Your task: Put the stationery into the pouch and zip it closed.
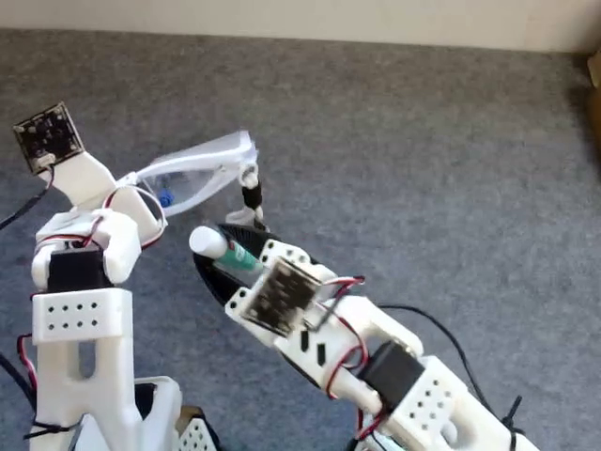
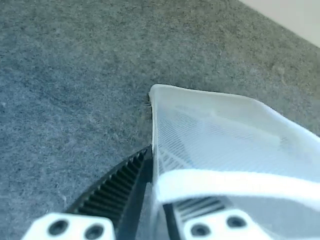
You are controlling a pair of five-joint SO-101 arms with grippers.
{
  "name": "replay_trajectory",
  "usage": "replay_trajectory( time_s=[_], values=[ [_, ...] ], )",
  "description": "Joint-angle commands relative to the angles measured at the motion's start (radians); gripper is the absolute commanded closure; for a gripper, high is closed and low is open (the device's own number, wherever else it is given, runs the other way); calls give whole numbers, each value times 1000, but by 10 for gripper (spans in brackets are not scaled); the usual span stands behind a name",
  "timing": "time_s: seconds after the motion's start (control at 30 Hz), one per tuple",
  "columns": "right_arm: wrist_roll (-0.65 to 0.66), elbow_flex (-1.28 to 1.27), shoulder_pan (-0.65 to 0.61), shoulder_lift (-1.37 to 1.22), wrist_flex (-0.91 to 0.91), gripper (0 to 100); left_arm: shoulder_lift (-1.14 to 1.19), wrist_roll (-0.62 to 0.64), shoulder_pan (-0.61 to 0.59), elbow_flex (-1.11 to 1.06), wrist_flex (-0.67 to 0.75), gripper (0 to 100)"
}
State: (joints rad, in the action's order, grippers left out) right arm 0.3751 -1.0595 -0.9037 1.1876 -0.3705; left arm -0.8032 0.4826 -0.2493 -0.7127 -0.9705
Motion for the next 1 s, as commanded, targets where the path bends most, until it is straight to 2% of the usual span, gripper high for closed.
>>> replay_trajectory(
  time_s=[0.0, 0.27, 0.43, 0.57, 0.97],
  values=[
    [-9, -45, -10, 113, 173, 994, -44, 8, 12, 13, 6, 989],
    [-6, -166, -16, 125, 503, 994, -51, 8, 59, 13, 0, 989],
    [0, -205, -81, 125, 677, 994, -51, 8, 59, 13, 0, 989],
    [0, -206, -119, 125, 719, 994, -51, 8, 59, 13, 0, 989],
    [-2, -196, -119, 122, 719, 994, -51, 8, 56, 13, 2, 989]
  ],
)
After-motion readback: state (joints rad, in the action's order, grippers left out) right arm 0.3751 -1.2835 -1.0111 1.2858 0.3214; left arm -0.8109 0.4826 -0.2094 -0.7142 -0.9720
